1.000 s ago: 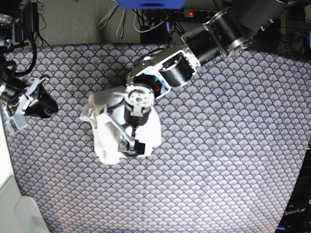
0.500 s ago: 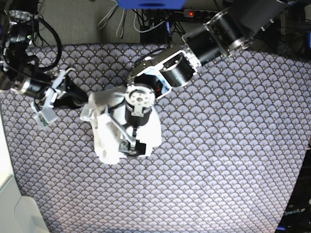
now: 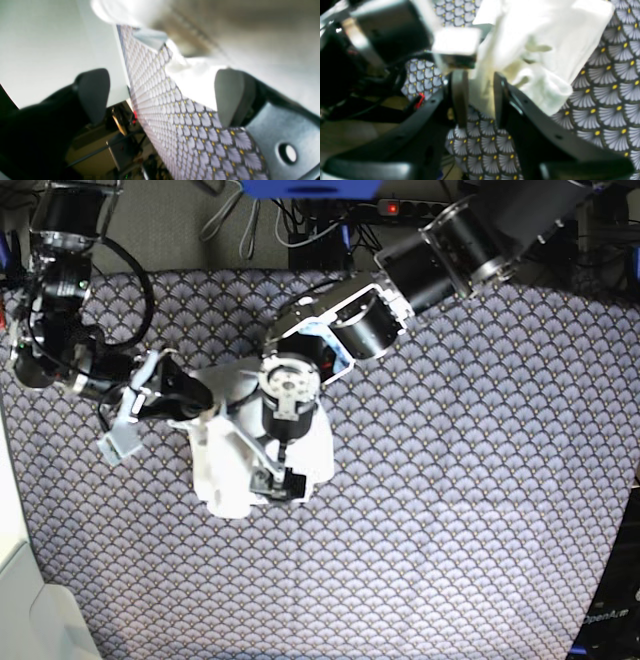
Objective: Fold the T-shirt properly
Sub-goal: 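Grasp the bundle edge with the right gripper beside the left gripper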
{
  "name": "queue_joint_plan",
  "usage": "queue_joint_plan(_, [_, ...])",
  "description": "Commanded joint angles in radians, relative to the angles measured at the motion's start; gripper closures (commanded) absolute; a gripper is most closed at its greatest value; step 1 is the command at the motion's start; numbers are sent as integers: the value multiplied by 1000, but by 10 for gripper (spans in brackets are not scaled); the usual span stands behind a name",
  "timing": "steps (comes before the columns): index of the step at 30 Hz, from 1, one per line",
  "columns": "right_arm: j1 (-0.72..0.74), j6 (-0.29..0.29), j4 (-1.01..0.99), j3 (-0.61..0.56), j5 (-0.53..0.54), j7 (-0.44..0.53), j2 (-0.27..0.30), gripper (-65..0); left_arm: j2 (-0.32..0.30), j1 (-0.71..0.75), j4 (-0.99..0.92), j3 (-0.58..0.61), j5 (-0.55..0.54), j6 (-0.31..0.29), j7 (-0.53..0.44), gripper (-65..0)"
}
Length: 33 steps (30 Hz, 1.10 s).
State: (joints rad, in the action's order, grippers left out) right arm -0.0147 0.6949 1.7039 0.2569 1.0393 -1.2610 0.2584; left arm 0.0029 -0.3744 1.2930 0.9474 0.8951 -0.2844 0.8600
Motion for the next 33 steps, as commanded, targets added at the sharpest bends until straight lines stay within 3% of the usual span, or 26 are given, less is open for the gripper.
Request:
queue_joint_plan(1, [29, 3, -11, 3, -3, 14, 11, -181, 21, -21, 20, -3, 12, 18, -29, -650])
queue_joint_plan(5, [65, 3, -84, -12, -3, 30, 15, -181, 36, -22, 20, -5, 12, 18, -29, -650])
queue_joint_plan(13, [65, 3, -215, -192, -3, 232, 89, -181, 42, -30, 20, -5, 12, 18, -38, -650])
queue_joint_plan(18, [65, 3, -324, -232, -3, 314, 111, -181, 38, -54, 30, -9, 12, 18, -31, -650])
queue_joint_plan(25, [66, 3, -450, -313, -3, 436, 143, -181, 62, -71, 32, -127, 9, 18, -41, -650])
queue_joint_plan(33, [86, 3, -457, -314, -103, 445, 134, -181, 62, -82, 63, -144, 6, 18, -32, -650])
